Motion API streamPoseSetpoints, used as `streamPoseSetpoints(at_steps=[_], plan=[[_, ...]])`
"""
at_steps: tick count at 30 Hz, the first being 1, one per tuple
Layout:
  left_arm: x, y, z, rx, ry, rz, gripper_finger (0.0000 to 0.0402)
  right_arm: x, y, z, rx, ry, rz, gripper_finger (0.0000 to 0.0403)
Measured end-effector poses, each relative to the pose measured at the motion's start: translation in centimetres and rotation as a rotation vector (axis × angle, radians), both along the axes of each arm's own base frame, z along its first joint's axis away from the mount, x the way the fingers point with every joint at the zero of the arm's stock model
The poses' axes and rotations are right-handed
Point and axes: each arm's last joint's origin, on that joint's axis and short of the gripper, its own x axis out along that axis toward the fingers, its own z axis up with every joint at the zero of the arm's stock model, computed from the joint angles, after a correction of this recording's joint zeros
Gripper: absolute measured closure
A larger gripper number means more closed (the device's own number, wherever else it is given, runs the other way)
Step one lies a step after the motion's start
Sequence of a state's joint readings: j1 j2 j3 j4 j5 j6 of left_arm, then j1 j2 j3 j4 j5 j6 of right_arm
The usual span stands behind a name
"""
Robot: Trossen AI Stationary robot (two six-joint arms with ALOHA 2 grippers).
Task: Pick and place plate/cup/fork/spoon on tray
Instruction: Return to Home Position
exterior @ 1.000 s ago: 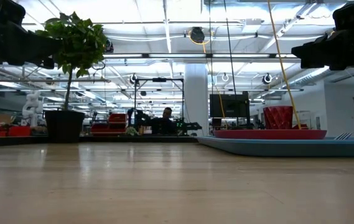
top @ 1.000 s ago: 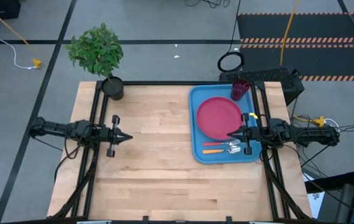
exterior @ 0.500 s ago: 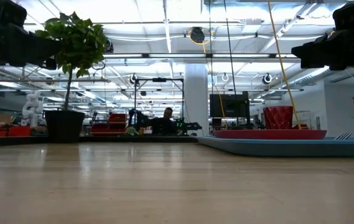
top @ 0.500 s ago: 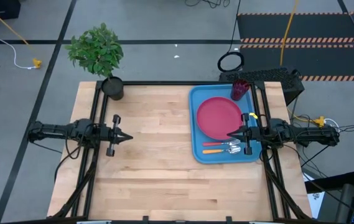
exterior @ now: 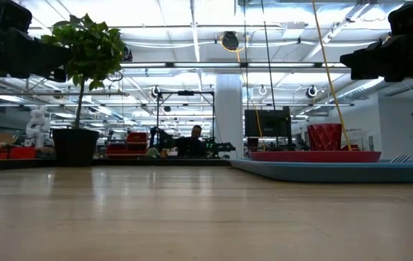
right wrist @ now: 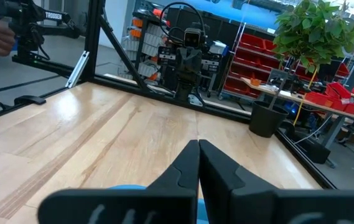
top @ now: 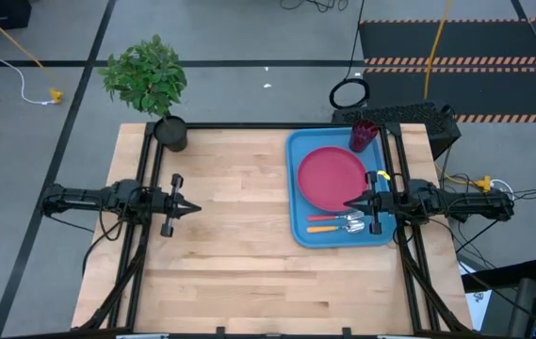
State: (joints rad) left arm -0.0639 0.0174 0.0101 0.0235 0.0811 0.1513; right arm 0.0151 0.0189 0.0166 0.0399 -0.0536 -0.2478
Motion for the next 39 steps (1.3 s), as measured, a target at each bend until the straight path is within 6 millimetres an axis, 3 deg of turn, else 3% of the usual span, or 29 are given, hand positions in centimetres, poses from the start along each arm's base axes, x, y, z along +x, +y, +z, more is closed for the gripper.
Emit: streamPoseSetpoints(at_steps=[13,39], plan=[[0.00,0.00,0.01,0.003,-0.001,0.000,0.0366,0.00,0.00,0.00,0.000,0.000,0.000,0.0403],[0.00,0.00,0.03,0.001,-0.003,0.000,0.0364,0.00,0.00,0.00,0.000,0.000,0.000,0.0403]])
